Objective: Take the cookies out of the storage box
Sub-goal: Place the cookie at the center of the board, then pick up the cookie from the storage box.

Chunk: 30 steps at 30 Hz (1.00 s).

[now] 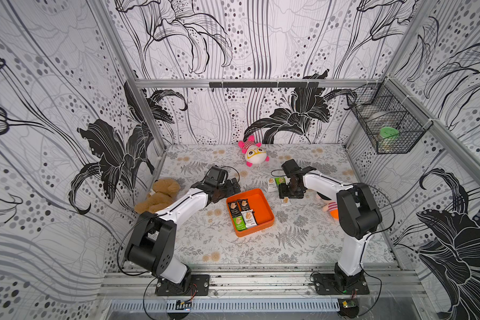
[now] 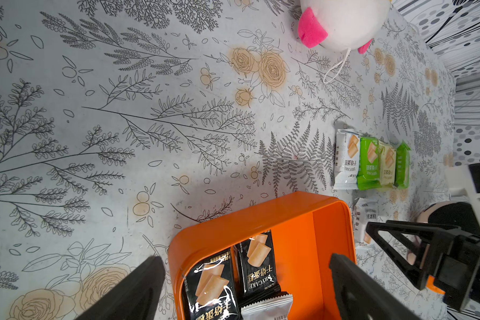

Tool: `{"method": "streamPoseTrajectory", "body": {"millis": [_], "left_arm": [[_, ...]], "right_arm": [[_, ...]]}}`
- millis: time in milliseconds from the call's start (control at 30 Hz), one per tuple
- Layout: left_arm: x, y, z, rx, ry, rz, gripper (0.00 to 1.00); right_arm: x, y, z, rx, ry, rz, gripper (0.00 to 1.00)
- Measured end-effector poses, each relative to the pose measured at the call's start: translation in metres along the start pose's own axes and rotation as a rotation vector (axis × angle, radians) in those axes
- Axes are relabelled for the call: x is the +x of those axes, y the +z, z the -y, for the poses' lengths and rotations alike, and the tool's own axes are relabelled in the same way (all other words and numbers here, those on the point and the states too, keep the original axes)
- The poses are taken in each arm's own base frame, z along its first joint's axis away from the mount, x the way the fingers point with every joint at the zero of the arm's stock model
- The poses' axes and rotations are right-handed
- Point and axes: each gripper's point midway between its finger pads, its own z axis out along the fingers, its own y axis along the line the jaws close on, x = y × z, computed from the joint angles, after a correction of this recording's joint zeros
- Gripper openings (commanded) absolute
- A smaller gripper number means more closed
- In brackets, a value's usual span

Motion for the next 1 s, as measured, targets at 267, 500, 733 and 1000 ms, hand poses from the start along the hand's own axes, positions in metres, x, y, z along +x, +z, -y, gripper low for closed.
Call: {"method": "streamPoseTrajectory", "body": {"millis": [267, 500, 733, 1000], "left_arm": [[0.011, -0.001, -0.008, -0.010, 0.039, -0.023, 0.97], [0.022, -0.005, -0.018, -0.026, 0.061, -0.038, 0.97], [0.027, -0.012, -0.043, -0.063, 0.029, -0.031, 0.97], [0.019, -0.019, -0.087, -0.118, -0.077, -0.007, 0.97]], "right_arm": [[0.010, -0.034, -0.057, -0.044, -0.062, 0.066, 0.69], [0.022, -0.053, -0.120, -0.118, -0.117, 0.098, 0.68], [0.024, -0.049, -0.175, -0.167, -0.170, 0.107, 0.67], [0.029, -0.018, -0.189, -0.153, -0.190, 0.053, 0.72]]}}
